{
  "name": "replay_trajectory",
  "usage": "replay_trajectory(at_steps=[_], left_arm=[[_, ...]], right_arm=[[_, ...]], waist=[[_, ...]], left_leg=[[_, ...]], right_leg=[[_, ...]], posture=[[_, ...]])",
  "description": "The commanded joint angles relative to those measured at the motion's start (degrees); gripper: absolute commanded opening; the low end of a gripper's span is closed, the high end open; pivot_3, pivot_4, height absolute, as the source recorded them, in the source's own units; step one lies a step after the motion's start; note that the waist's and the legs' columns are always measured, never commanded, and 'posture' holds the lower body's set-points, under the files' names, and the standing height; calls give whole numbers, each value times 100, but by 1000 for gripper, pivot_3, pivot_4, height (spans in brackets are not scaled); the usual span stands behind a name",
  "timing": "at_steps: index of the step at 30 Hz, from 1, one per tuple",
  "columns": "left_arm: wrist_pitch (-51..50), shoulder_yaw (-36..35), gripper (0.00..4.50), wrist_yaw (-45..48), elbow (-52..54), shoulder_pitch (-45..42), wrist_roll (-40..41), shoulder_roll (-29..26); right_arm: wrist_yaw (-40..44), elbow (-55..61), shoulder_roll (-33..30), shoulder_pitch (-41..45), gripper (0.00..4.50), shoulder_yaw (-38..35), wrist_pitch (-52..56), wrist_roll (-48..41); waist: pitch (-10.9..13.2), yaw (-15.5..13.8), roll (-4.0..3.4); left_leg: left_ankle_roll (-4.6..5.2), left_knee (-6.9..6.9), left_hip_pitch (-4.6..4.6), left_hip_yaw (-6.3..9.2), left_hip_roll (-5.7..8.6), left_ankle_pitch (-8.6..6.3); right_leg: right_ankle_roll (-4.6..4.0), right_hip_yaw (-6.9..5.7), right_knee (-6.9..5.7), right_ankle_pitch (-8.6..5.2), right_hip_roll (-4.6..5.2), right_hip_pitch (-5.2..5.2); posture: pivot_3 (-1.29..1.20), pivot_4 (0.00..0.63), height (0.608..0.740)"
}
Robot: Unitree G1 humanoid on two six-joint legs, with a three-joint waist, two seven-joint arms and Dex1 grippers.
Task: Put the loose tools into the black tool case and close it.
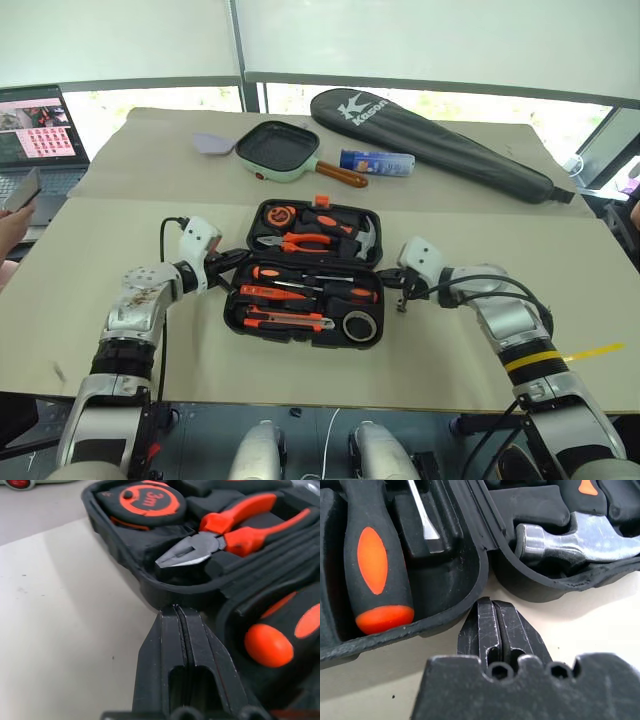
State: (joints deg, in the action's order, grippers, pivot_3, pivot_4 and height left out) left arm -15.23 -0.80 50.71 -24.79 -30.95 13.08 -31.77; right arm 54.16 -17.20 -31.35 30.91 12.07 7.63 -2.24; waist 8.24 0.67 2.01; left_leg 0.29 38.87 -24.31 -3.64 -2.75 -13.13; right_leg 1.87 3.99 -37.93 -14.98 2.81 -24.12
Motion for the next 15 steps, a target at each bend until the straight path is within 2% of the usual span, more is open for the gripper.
replay_trajectory(at_steps=[1,8,15], left_arm=[[-67,378,67,556,261,127,13,87],[-336,246,67,806,1060,732,238,-47],[-594,-16,67,988,1500,952,586,-191]], right_arm=[[240,606,-96,-167,0,-59,-27,-165],[384,1339,-393,-684,0,-220,366,-323],[442,1294,-697,-898,0,-461,313,-315]], waist=[[0,-3,0],[0,-2,-1],[0,-15,0]], left_leg=[[0,0,-1,0,0,0],[2,-4,-5,0,0,-2],[2,-1,-1,1,2,-2]], right_leg=[[0,0,2,0,0,0],[2,0,15,-1,6,0],[2,-1,10,-1,6,4]], posture=[[0,150,740],[0,150,740],[0,150,740]])
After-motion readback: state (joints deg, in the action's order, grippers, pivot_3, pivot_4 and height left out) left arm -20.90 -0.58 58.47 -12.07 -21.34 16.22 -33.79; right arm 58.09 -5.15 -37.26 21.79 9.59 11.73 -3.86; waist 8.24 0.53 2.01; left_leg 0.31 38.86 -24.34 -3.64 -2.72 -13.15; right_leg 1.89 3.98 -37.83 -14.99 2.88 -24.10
